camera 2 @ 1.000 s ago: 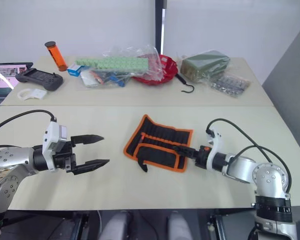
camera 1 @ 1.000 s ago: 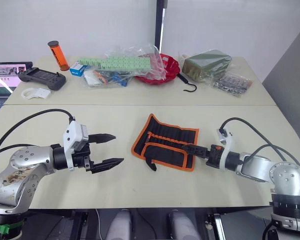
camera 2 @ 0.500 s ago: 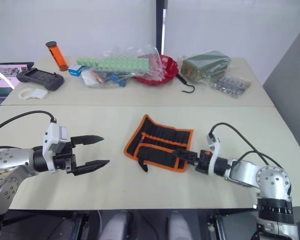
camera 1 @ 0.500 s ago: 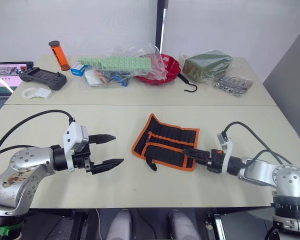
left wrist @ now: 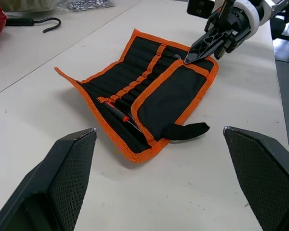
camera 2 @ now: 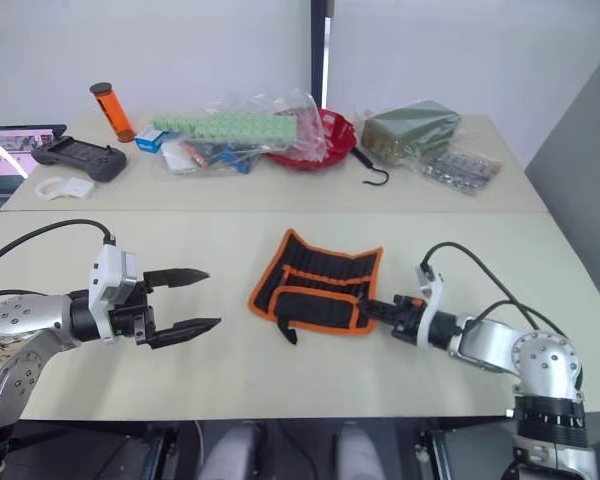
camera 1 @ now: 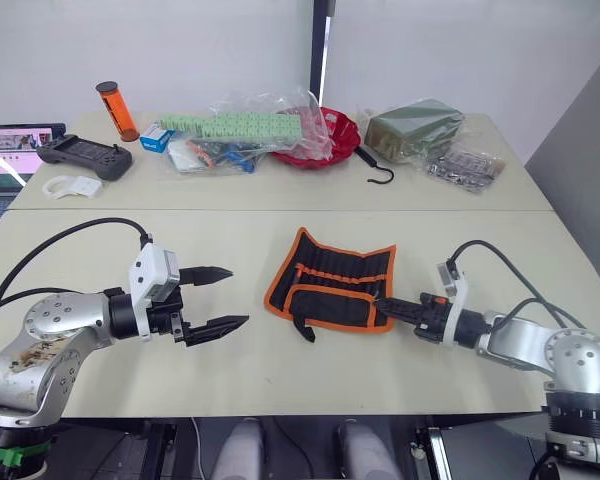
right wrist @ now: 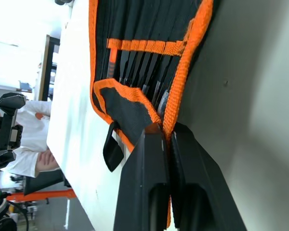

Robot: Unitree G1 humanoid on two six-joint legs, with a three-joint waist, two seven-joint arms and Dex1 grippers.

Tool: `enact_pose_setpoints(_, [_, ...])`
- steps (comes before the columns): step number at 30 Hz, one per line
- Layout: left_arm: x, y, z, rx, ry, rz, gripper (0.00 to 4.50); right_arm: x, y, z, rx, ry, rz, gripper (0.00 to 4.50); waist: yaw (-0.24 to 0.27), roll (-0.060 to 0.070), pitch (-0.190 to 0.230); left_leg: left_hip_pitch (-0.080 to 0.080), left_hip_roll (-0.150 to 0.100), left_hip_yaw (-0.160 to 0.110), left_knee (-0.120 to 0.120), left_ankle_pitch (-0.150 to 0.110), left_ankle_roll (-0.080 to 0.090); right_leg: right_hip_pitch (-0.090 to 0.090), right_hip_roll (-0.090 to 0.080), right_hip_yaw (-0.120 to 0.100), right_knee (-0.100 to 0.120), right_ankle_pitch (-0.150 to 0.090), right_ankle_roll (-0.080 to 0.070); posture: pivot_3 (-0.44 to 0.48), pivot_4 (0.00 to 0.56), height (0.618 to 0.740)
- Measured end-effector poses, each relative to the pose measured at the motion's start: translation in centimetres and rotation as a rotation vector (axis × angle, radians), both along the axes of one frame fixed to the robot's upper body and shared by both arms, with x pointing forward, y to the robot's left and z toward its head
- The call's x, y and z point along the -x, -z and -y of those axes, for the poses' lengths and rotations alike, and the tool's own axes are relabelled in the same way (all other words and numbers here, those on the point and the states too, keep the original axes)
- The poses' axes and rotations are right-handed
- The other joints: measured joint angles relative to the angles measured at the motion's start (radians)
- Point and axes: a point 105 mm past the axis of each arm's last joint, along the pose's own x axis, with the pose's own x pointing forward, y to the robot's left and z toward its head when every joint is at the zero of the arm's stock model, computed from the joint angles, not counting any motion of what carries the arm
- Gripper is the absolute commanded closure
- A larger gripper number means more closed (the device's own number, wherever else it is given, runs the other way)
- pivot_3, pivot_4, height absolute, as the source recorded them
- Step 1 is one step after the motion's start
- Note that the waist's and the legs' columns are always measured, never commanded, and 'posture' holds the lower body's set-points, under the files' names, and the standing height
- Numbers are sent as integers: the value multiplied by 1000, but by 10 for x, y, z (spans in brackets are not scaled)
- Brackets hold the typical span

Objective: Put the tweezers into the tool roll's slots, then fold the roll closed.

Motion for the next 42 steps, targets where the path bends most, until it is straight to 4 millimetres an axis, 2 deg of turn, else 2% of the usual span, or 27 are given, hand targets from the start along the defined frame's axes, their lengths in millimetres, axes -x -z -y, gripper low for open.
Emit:
enact_pose_setpoints(3, [0, 3, 2, 4, -2, -3, 0, 2, -11, 8, 44, -48, 11, 4451, 0, 1, 1, 0, 0, 0, 0, 0, 0, 0, 0, 0, 0, 0, 0, 0, 150, 740])
enact_pose_setpoints(7, [0, 6, 4, 11, -4, -8, 0, -4, -37, 24, 169, -118, 66, 4451, 0, 2, 2, 0, 0, 1, 0, 0, 0, 0, 0, 0, 0, 0, 0, 0, 150, 740])
enact_pose_setpoints(10, [1, 8, 4, 10, -7, -13, 0, -8, -41, 31, 255, -159, 68, 4451, 0, 3, 2, -1, 0, 1, 1, 0, 0, -1, 0, 0, -1, 0, 0, 0, 150, 740])
enact_pose_setpoints(16, [2, 12, 5, 12, -14, -14, 0, -17, -49, 21, 342, -267, 103, 4451, 0, 3, 2, -1, 0, 1, 0, 0, 0, -1, 0, 0, -1, 0, 0, 0, 150, 740])
enact_pose_setpoints(19, [3, 14, 6, 9, -14, -18, 0, -20, -47, 11, 398, -312, 119, 4451, 0, 3, 2, -1, 0, 1, 0, 0, 0, -2, 0, 0, -1, 0, 0, 0, 150, 740])
enact_pose_setpoints(23, [3, 16, 9, -6, -6, -6, 0, -21, -33, 1, 495, -357, 68, 4451, -1, 3, 3, -1, 0, 1, 0, 0, 0, -2, 0, 0, -1, 0, 0, 0, 150, 740])
enact_pose_setpoints(27, [3, 25, 20, -1, 10, -5, 0, -24, -38, -7, 555, -372, 74, 4451, 4, 4, 3, -2, 0, 1, 1, 0, 0, -2, -1, 0, -1, 0, 0, 0, 150, 740])
enact_pose_setpoints(31, [2, 27, 25, 12, 13, -8, 0, -24, -34, 2, 567, -339, 49, 4451, 9, 4, 3, -3, -1, 1, 2, 0, 0, -2, -1, 0, -1, 0, 0, 0, 150, 740])
enact_pose_setpoints(36, [2, 26, 25, 12, 19, -4, 0, -20, -27, 22, 518, -250, -6, 4451, 8, 4, 3, -3, -1, 1, 2, 0, 0, -2, -1, 0, 0, 0, 0, 0, 150, 740])
enact_pose_setpoints(39, [0, 22, 27, 11, 29, 10, 0, -17, -25, 28, 454, -198, -19, 4451, 7, 4, 3, -3, -1, 1, 2, 0, 0, -2, 0, 0, 0, 0, 0, 0, 150, 740])
enact_pose_setpoints(42, [-2, 21, 27, 11, 38, 11, 0, -15, -19, 31, 383, -142, -31, 3608, 7, 4, 3, -3, -1, 1, 2, 0, 0, -2, 0, 0, 0, 0, 0, 0, 150, 740])
